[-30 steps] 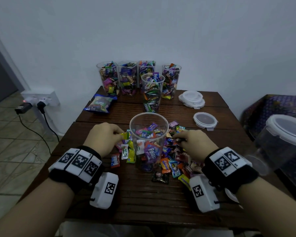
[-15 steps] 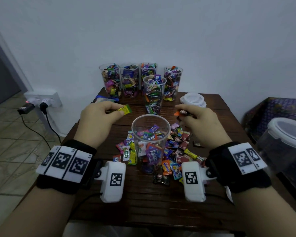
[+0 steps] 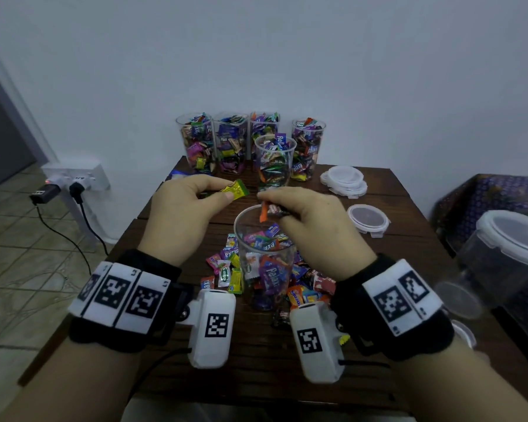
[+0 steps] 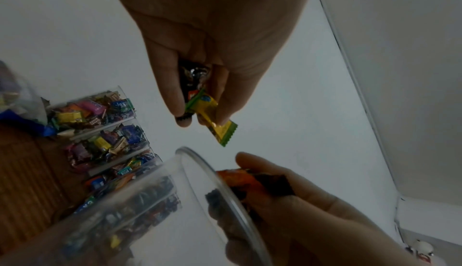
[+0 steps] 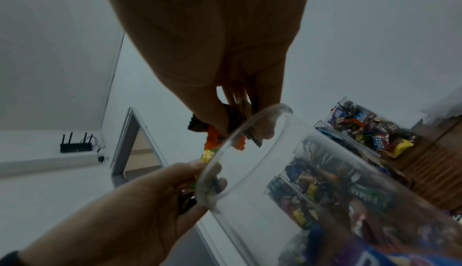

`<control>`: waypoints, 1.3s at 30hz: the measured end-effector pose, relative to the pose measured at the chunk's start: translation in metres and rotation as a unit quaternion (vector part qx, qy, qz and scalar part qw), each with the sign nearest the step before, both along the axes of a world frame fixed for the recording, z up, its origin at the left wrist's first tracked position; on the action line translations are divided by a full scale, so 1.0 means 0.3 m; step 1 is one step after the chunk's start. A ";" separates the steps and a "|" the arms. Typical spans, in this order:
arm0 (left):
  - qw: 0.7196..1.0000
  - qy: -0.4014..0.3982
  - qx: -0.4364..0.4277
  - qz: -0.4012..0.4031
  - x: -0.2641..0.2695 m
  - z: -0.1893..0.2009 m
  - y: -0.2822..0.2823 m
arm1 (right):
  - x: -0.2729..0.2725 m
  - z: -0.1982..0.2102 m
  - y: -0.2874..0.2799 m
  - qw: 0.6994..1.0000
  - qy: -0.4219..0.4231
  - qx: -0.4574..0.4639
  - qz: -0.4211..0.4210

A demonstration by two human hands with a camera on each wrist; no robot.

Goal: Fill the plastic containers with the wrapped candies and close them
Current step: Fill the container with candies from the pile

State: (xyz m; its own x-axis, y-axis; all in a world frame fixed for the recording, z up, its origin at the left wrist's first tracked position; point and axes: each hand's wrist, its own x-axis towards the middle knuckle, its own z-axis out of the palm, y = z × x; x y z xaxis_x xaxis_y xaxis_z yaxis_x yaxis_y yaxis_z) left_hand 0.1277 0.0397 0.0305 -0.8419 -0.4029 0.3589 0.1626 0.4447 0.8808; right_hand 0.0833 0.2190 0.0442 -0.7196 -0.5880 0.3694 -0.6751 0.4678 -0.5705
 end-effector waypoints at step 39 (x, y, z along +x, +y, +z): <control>0.958 -0.072 -0.256 -0.106 -0.002 0.018 0.137 | 0.018 -0.268 0.015 0.932 -0.248 -0.262 0.040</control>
